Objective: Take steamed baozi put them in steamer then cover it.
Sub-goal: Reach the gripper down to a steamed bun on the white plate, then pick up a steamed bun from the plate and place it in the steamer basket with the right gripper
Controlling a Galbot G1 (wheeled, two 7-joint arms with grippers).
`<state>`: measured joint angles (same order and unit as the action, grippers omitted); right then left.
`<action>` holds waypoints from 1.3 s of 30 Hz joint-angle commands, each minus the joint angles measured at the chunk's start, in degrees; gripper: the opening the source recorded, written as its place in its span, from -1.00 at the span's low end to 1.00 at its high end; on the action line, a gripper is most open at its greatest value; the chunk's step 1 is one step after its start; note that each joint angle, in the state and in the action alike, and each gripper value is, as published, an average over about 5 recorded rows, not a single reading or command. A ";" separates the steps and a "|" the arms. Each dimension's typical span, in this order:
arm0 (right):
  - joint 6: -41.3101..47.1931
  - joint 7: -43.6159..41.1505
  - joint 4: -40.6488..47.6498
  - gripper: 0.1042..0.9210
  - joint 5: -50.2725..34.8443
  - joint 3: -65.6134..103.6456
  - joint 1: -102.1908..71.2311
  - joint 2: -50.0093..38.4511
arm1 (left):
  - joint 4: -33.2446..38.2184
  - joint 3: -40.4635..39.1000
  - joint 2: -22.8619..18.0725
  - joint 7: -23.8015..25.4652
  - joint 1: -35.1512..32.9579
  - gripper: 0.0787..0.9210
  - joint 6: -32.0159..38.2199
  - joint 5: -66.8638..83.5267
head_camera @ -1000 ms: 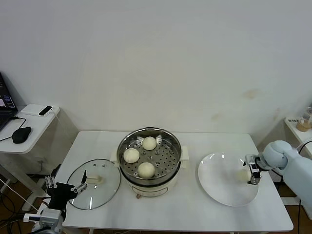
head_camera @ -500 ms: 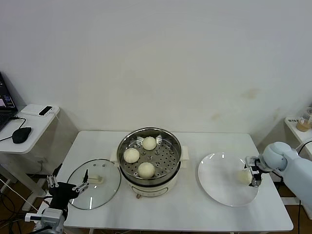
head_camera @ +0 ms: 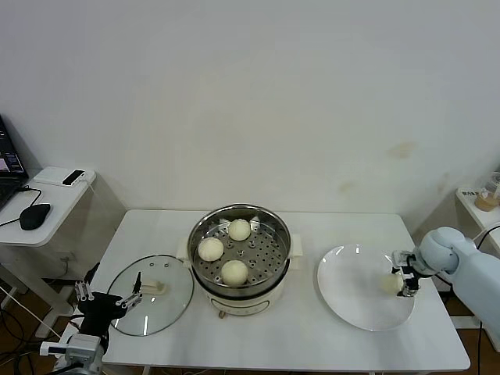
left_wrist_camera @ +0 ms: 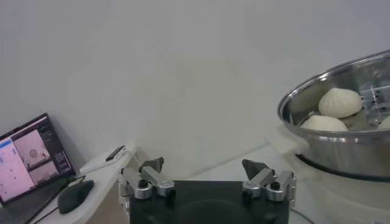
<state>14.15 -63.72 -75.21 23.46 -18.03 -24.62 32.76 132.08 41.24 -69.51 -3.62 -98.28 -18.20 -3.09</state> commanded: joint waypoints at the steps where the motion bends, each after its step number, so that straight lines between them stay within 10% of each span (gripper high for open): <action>1: 0.36 -0.55 -1.19 0.27 -0.45 -0.06 0.17 -1.06 | 0.20 -0.02 0.01 -0.01 0.00 0.77 -0.02 -0.01; 20: 7.11 -1.39 -15.79 0.14 -19.42 -20.14 31.00 -6.43 | 0.49 -0.92 0.24 -0.05 0.54 0.77 -0.14 -0.42; 39: 22.42 9.74 -20.96 0.20 -43.84 -40.96 53.19 16.00 | -0.59 -0.50 0.61 -0.05 1.17 0.77 -0.19 -0.48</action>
<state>29.34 -59.58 -93.94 -7.48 -48.98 17.79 37.67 131.77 40.71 -68.79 -3.68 -97.40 -18.38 -3.60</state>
